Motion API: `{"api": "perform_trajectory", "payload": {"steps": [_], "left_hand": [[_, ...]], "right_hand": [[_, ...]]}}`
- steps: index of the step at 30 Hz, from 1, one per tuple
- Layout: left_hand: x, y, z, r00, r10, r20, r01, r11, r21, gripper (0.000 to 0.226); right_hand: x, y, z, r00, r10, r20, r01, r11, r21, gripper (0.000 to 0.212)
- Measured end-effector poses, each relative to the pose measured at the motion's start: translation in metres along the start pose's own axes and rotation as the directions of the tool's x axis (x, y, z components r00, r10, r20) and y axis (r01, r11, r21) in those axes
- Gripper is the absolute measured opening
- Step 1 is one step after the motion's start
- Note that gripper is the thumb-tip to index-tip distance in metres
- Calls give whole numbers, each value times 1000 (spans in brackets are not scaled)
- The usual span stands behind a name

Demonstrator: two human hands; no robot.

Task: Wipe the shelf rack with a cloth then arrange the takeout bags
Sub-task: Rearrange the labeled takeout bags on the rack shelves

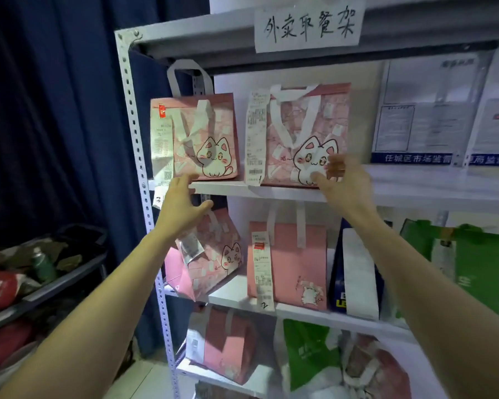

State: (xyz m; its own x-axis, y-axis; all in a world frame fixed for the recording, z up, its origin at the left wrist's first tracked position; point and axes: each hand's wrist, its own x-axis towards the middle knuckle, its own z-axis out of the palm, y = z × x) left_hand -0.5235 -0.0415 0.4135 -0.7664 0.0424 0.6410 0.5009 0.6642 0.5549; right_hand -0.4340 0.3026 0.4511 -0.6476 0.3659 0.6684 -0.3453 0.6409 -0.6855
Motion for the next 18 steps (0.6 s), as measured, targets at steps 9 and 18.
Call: {"api": "perform_trajectory", "payload": {"steps": [9, 18], "left_hand": [[47, -71, -51, 996, 60, -61, -63, 997, -41, 67], [124, -126, -62, 995, 97, -19, -99, 991, -91, 93]], "right_hand": [[-7, -80, 123, 964, -164, 208, 181, 981, -64, 52], [37, -113, 240, 976, -122, 179, 171, 941, -293, 98]]}}
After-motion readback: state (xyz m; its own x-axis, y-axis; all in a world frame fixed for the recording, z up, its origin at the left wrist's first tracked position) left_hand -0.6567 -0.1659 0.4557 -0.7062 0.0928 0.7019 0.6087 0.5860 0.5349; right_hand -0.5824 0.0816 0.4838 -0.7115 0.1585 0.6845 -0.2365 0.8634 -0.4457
